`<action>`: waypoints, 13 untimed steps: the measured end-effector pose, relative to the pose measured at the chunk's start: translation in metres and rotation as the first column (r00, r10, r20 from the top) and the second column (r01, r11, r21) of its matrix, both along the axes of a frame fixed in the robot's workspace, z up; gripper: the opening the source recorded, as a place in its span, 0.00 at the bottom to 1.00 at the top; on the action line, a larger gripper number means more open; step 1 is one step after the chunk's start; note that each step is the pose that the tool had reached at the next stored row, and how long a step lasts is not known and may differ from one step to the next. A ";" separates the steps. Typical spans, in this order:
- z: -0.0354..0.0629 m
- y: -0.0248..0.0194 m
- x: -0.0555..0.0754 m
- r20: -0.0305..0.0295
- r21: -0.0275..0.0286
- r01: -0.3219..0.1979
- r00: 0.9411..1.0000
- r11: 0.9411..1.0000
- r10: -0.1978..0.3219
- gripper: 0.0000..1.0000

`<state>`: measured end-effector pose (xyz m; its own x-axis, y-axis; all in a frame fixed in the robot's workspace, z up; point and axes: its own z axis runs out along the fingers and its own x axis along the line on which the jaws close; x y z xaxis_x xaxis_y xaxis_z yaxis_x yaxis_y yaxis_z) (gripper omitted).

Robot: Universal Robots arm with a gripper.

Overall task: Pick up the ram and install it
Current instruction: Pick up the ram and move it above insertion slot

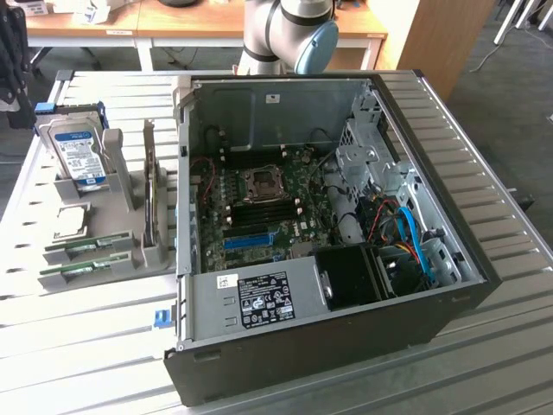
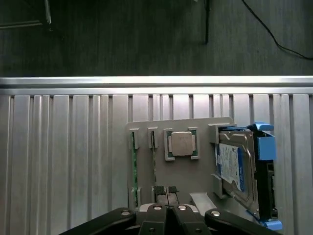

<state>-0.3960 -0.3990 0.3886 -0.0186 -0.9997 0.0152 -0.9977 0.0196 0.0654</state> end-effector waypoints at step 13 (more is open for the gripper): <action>0.0000 0.0000 0.000 -0.001 0.000 -0.166 0.986 0.986 0.166 0.11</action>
